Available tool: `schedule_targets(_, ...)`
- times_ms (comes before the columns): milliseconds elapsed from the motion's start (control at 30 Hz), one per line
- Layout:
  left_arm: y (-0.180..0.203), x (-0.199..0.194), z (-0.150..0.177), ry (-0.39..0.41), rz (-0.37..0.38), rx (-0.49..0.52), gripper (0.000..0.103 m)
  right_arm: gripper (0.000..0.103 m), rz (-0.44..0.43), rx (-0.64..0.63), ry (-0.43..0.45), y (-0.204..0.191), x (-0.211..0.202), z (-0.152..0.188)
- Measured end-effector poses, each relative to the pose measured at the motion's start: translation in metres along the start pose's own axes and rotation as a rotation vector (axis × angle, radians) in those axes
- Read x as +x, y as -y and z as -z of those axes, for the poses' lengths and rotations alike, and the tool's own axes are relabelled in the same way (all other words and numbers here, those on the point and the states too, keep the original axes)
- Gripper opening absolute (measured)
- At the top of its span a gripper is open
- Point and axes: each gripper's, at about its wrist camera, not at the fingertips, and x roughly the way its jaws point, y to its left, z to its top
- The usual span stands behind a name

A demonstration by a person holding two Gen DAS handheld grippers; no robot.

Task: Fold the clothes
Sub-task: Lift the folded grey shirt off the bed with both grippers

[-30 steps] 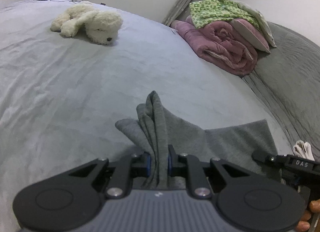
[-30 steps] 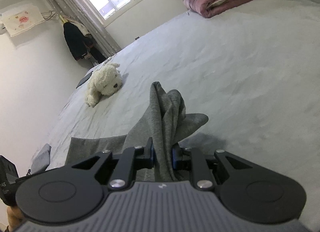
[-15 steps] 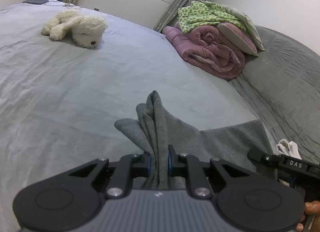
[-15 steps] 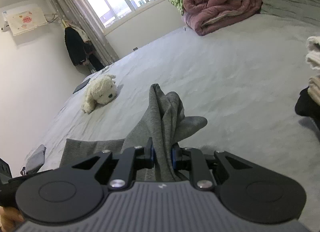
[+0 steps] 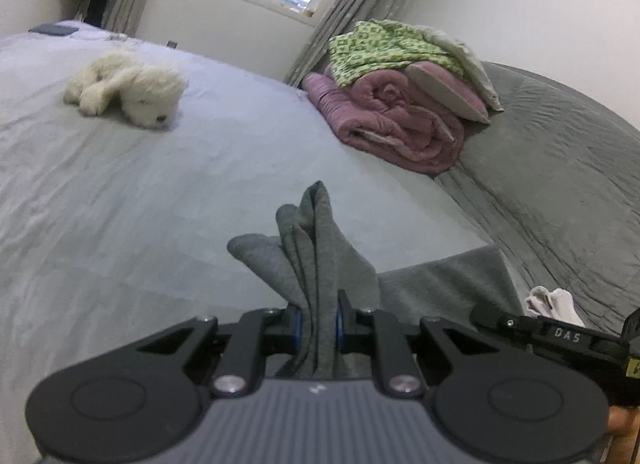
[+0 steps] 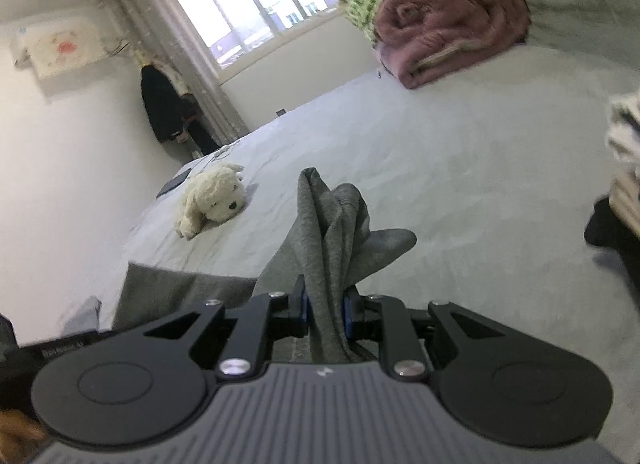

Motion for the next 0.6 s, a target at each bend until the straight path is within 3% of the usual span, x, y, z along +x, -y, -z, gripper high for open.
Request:
schedule_targets(333, 0.036, -0.002, -0.011, 0.047, 0.063, 0.014, 0.015, 0.019, -0.018, -0.122, 0.053, 0.013, -0.043, -0.033)
schedule_targets(600, 0.098, 0.017, -0.015, 0.059, 0.172, -0.010, 0.015, 0.019, 0.009, -0.076, 0.162, 0.053, -0.094, -0.063)
